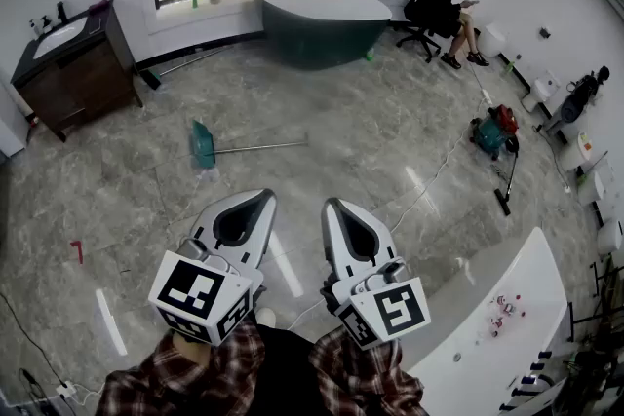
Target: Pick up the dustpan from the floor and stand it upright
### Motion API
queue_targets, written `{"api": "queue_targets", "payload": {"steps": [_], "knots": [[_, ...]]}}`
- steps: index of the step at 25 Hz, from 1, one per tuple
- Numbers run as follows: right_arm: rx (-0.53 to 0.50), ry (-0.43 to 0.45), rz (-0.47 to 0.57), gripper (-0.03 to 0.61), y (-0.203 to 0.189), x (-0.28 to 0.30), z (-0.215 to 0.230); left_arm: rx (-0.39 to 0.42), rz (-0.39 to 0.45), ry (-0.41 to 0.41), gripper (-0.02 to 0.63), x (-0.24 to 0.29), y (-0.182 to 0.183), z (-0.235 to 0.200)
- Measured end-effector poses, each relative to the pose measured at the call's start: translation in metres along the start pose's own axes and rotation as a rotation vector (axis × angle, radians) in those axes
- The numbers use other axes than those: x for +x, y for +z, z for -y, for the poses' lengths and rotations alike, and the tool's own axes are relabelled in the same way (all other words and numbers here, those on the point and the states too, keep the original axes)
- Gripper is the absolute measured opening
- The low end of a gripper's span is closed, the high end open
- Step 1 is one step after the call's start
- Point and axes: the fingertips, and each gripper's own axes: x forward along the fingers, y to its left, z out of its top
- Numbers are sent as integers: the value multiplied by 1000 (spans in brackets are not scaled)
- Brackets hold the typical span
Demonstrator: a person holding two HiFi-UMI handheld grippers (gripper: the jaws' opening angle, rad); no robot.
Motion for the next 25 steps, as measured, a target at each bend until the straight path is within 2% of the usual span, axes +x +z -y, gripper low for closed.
{"api": "queue_targets", "payload": {"steps": [6, 12, 19, 25], "knots": [[26, -19, 2, 11, -9, 8, 30, 5, -18, -4, 11, 28, -8, -4], [33, -24, -10, 11, -19, 48, 48, 0, -32, -21, 11, 59, -11, -31], [-3, -6, -34, 11, -20, 132, 71, -26, -8, -18, 11, 114, 5, -101], [-39, 4, -13, 11, -2, 231, 89, -26, 46, -27, 11, 164, 42, -180]]}}
